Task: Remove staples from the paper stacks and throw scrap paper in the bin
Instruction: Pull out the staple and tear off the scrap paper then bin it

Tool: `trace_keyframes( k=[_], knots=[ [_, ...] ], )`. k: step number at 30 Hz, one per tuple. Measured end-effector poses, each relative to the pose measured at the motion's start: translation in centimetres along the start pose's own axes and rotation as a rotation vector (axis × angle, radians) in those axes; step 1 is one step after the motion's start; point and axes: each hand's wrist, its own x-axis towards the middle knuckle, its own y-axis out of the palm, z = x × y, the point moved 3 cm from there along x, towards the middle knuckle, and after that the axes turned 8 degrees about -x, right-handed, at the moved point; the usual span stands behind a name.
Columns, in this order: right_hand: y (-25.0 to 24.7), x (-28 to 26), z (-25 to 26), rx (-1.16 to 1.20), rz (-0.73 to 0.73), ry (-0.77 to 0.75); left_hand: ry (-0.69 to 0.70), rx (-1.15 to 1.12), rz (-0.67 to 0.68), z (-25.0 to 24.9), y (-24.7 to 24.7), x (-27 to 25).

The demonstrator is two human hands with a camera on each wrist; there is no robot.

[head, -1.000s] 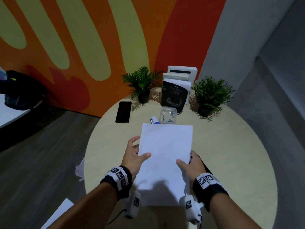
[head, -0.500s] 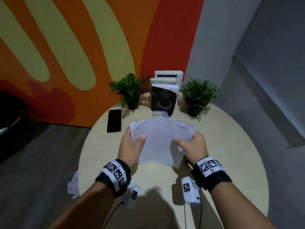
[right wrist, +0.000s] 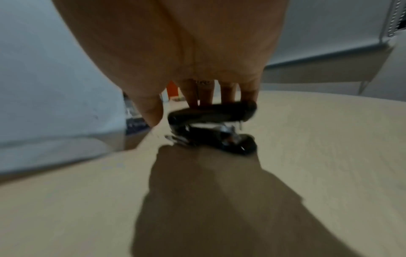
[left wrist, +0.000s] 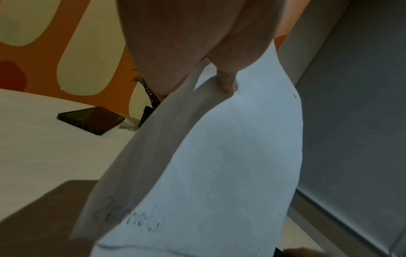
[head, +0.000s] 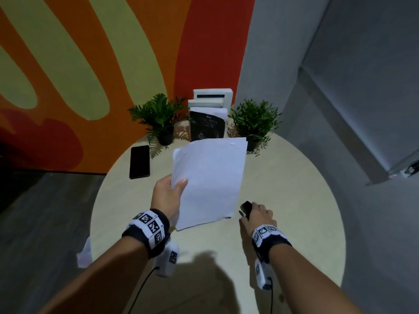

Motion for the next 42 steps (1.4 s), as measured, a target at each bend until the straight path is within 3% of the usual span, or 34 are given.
trace_keyframes(
  k=[7, 13, 18, 22, 28, 42],
  knots=[
    [0.5, -0.1, -1.2, 0.001, -0.078, 0.025, 0.066, 0.082, 0.009, -0.9, -0.9, 0.5],
    [-8.0, -1.4, 0.3, 0.567, -0.341, 0.091, 0.054, 0.054, 0.012, -1.3, -1.4, 1.0],
    [-16.4, -3.6, 2.2, 0.935, -0.597, -0.122, 0.036, 0.006, 0.095, -1.8, -0.9, 0.9],
    [-21.0, -5.5, 4.5, 1.100, -0.635, -0.283, 0.094, 0.032, 0.113, -2.4, 0.1, 0.4],
    [-23.1, -5.6, 7.0, 1.113, -0.612, -0.374, 0.096, 0.100, 0.199, -2.6, 1.5, 0.5],
    [-22.5, -5.0, 11.7, 0.849, -0.685, -0.329, 0.105, 0.080, 0.340, -2.4, 2.6, 0.0]
  ],
)
